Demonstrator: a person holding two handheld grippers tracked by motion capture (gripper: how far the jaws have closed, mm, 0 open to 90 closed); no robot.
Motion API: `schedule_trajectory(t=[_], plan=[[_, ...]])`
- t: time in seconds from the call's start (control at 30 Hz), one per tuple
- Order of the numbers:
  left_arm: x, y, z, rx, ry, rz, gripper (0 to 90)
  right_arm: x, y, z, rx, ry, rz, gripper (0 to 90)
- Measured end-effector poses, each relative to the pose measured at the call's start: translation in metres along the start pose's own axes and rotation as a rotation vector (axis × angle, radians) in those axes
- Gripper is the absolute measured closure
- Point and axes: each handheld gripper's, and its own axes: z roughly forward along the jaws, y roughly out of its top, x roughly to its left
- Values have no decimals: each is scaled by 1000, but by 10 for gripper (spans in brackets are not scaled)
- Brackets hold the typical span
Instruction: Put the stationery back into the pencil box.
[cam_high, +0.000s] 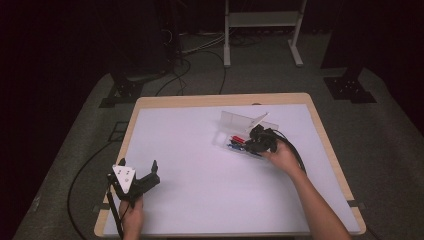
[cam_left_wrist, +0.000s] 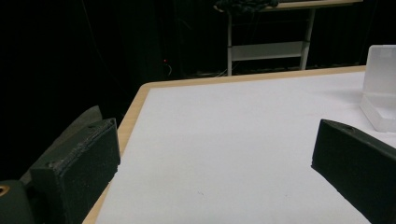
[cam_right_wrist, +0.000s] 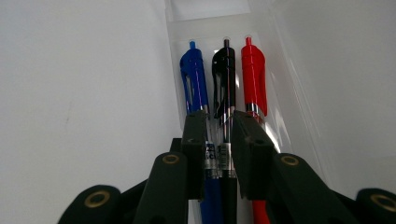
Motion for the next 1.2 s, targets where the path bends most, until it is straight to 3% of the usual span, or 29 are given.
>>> schedule_trajectory(t=[0.1, 0.8, 1.07, 1.1, 1.2], plan=[[0, 0, 0, 0, 0, -3, 3, 0, -1, -1, 0, 21, 9, 763], [2, -1, -3, 6, 13, 0, 4, -7, -7, -16, -52, 38, 43, 761], [3, -1, -4, 4, 20, -7, 3, -11, -17, -28, -101, 40, 72, 686], [2, -1, -4, 3, 18, -3, 3, -11, -20, -32, -119, 41, 91, 638], [1, -1, -4, 3, 14, 2, 3, -10, -25, -39, -149, 50, 103, 601]])
